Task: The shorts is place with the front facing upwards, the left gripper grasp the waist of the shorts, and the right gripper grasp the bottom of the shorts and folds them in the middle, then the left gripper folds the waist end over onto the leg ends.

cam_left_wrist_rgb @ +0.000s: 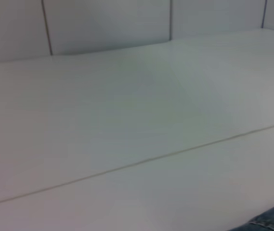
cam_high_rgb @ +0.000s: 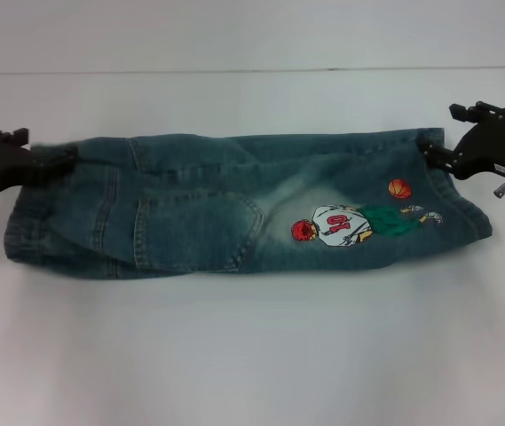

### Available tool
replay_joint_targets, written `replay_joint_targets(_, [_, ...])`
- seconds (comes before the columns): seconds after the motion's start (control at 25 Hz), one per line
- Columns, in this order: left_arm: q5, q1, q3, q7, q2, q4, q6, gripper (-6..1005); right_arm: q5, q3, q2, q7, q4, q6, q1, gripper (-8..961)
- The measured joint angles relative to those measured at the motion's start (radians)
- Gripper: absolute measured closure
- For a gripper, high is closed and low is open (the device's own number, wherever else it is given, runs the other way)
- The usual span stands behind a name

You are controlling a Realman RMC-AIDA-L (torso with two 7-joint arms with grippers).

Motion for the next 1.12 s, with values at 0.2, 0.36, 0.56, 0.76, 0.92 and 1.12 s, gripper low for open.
replay_joint_targets(0.2, [0.008, 0.010, -0.003, -0.014, 0.000, 0.020, 0.000, 219, 0.004, 0.003, 0.000, 0.000, -0.002, -0.005, -0.007, 242])
replay_joint_targets(0.36, [-0.004, 0.024, -0.013, -0.018, 0.000, 0.039, 0.004, 116, 0.012, 0.008, -0.001, -0.001, -0.005, -0.007, -0.013, 160])
replay_joint_targets(0.56, [-0.095, 0.067, -0.060, -0.001, -0.001, 0.071, 0.100, 69, 0.063, 0.010, -0.007, 0.007, -0.027, -0.074, -0.048, 67])
replay_joint_targets(0.76, [-0.248, 0.133, -0.187, 0.109, -0.001, 0.070, 0.343, 76, 0.082, 0.008, -0.011, 0.069, -0.092, -0.181, -0.104, 51])
replay_joint_targets(0.92, [-0.273, 0.173, -0.293, 0.136, -0.002, 0.064, 0.492, 81, 0.072, -0.002, -0.023, 0.140, -0.136, -0.254, -0.142, 52])
replay_joint_targets(1.12, [-0.275, 0.219, -0.381, 0.140, -0.002, 0.048, 0.626, 87, 0.068, -0.006, -0.060, 0.203, -0.143, -0.398, -0.178, 52])
